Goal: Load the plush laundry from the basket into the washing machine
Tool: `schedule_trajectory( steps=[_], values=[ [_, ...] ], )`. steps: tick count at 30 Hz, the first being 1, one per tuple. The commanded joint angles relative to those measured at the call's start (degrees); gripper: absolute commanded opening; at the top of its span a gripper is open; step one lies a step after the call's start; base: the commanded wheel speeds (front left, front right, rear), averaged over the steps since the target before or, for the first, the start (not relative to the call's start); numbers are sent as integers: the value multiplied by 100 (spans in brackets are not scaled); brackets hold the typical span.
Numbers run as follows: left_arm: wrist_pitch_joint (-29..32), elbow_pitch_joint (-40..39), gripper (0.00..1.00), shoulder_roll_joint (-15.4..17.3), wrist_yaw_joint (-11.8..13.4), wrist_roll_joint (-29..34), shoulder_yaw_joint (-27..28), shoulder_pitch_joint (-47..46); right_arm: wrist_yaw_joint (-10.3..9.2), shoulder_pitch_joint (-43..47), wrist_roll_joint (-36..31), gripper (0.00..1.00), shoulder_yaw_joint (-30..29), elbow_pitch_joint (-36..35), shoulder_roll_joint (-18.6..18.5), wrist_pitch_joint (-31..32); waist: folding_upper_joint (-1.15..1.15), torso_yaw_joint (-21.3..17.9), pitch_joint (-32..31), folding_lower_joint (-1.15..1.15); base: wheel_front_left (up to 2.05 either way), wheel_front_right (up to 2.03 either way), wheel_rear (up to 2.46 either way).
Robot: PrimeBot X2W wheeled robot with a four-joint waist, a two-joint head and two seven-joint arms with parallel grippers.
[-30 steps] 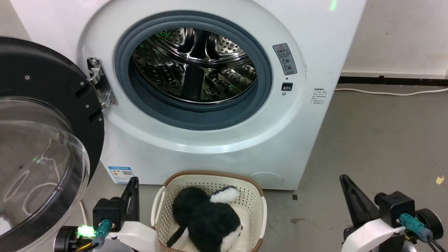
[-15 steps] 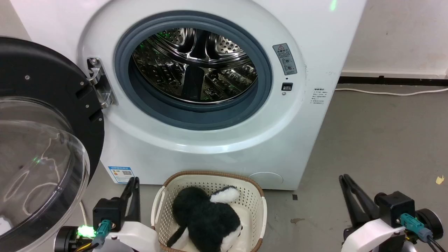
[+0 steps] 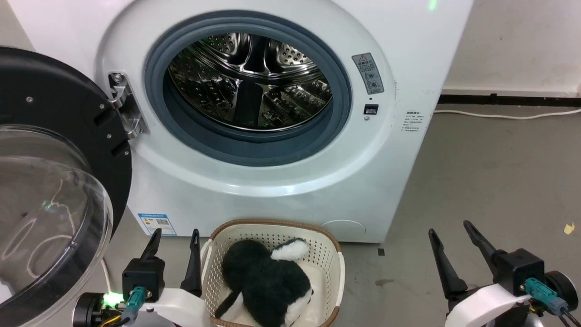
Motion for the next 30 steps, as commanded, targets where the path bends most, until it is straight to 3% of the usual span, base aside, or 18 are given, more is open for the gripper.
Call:
schedule_trajectory(
  steps=[1, 10, 30],
  values=[
    [-53, -3, 100, 0, -7, -60, -8, -19, -1, -7, 64, 100, -29, -12, 0, -60, 0, -14, 41, 0, 0, 0, 0],
    [-161, 74, 100, 59, -90, -55, -44, -142, -1, -98, 221, 100, -89, -70, 0, -168, 0, -133, 387, 0, 0, 0, 0],
    [-364, 1224, 100, 646, -267, -359, -527, -896, -2, -384, 757, 100, 6, -185, -1, -455, 0, -715, 1456, 0, 0, 0, 0]
  ],
)
